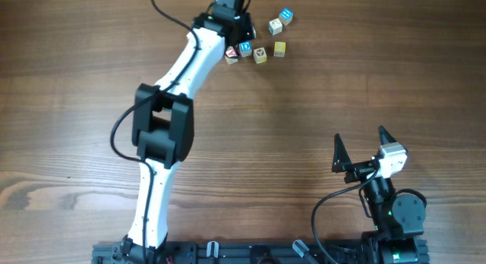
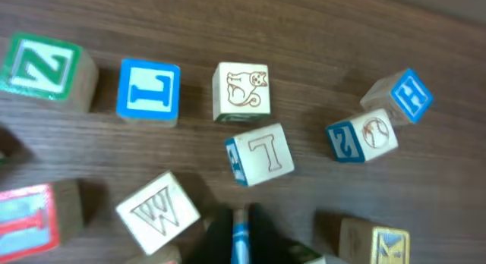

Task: Form a tower
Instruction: 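Lower the left gripper onto the wooden block with red W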

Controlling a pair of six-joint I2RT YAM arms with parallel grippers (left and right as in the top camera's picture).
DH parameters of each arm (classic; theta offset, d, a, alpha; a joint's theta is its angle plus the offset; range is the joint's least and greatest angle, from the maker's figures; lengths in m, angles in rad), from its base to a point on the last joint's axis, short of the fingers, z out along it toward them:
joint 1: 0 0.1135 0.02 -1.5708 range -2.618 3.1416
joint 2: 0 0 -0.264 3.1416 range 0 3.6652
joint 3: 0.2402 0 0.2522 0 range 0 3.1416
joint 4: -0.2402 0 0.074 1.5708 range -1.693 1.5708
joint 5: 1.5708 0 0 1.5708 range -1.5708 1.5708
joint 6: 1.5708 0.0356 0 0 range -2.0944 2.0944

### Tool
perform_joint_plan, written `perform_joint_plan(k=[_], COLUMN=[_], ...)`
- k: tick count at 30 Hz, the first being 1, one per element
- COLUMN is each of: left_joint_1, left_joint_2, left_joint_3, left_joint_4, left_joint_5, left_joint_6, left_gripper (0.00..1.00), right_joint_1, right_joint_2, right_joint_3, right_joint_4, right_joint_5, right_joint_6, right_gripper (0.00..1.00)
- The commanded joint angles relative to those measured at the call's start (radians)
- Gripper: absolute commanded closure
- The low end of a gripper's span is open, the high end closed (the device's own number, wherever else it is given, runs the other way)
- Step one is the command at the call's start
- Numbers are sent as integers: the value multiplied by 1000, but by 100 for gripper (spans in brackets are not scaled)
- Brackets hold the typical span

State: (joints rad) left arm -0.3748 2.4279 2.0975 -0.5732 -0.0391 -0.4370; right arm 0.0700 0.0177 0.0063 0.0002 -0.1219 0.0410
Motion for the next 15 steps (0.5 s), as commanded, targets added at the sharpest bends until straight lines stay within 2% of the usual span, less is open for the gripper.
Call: perform_joint_plan(k=[1, 4, 9, 15], left_joint_1=[-9, -9, -6, -5], left_joint_2=[24, 42, 76, 79], left_joint_3=[16, 16, 16, 14], left_joint_4=[24, 20, 8, -11], left_joint_5=[-100, -101, -112, -146], left_joint_6=[-17, -17, -19, -24], left_gripper=[59, 48, 52, 51], right_joint_1=[-6, -6, -6, -6], right_joint_2=[-4, -4, -4, -4], right_joint_3=[-1, -1, -1, -1], right_joint_4=[5, 5, 5, 5], right_joint_5=[18, 18, 18, 18], right_joint_6=[13, 13, 13, 13], right_gripper=[0, 0, 0, 0])
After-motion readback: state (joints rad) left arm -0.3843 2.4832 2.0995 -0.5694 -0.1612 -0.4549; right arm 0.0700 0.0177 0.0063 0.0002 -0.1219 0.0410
